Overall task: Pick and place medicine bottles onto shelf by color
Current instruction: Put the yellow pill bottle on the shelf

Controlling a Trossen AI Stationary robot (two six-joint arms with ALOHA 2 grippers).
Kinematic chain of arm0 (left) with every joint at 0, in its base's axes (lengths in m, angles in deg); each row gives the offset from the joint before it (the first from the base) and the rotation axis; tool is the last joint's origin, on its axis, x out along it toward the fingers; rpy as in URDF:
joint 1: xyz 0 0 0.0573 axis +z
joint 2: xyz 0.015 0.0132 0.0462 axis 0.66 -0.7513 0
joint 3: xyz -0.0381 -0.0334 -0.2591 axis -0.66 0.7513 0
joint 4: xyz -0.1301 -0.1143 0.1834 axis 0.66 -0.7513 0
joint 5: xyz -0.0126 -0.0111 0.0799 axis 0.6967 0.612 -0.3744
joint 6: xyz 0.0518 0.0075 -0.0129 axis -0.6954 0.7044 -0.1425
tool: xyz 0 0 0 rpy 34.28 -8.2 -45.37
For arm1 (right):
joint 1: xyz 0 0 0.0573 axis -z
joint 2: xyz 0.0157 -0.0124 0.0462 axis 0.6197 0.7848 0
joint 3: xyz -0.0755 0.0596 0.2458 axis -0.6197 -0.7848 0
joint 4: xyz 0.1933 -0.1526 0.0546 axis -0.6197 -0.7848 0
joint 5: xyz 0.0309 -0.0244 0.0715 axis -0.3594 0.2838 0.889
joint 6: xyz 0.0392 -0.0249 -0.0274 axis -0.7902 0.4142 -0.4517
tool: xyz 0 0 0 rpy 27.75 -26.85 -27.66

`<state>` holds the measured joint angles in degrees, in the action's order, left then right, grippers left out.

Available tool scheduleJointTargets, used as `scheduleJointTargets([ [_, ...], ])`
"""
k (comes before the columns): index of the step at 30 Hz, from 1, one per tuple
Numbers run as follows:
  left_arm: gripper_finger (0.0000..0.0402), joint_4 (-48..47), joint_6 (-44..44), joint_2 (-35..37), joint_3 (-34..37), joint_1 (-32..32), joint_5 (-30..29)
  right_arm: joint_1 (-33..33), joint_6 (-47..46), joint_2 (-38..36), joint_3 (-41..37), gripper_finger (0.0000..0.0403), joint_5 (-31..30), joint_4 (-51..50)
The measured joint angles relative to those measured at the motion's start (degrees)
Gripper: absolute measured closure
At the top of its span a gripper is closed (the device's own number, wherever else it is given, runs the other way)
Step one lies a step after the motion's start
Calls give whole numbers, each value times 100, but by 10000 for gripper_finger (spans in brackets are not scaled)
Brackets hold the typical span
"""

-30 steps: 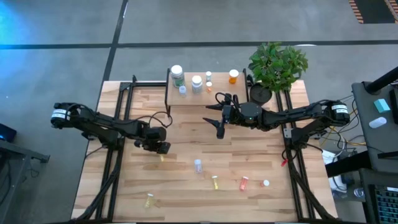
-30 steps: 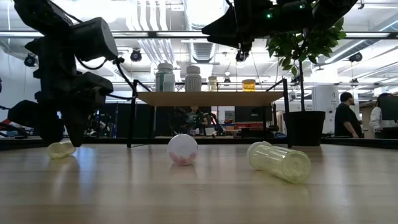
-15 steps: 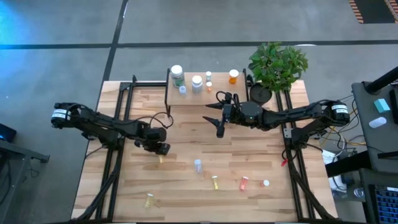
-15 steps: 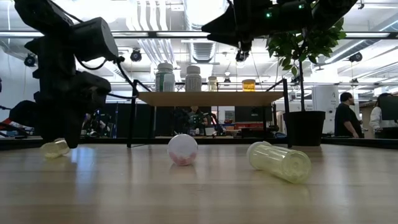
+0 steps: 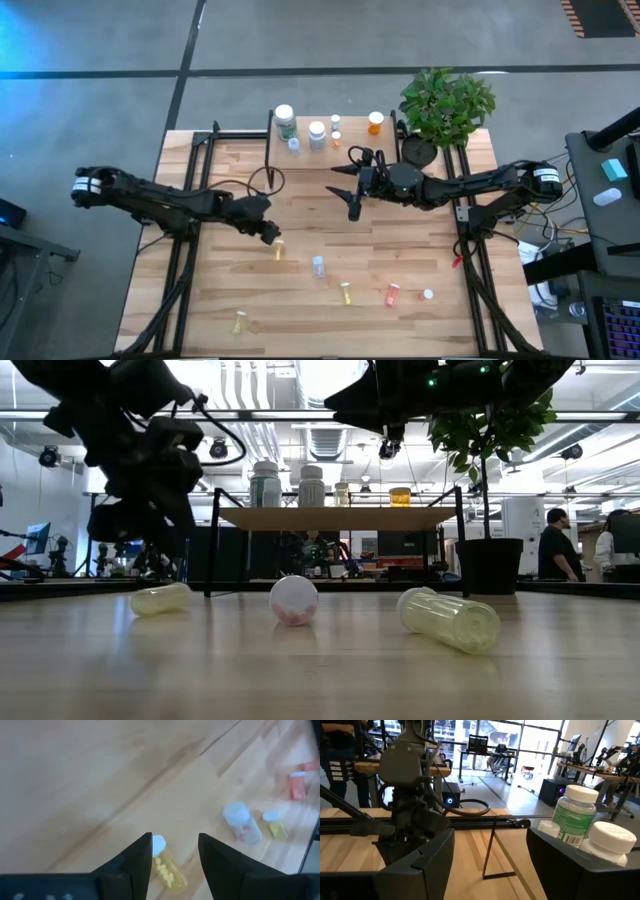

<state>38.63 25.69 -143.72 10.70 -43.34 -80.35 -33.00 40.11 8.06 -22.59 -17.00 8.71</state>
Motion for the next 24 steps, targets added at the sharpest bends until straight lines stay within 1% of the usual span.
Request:
scheduleJointTargets([
  [5,259,-9,25,117,28,0,57,0,-57,-4,0,165,1,100],
  [8,259,-241,28,-19,-114,-63,-149,0,-92,-6,0,165,0,121],
  [13,259,-1319,-208,-514,-674,-339,-520,0,-99,-8,0,165,2,121],
  [18,259,-2374,294,-731,-1295,-430,-872,0,-98,-11,0,165,0,120],
  [21,259,-2458,612,-781,-1501,-502,-947,0,-70,-11,0,165,0,112],
  [24,259,-2458,646,-849,-1563,-557,-951,0,2,-13,0,165,0,56],
])
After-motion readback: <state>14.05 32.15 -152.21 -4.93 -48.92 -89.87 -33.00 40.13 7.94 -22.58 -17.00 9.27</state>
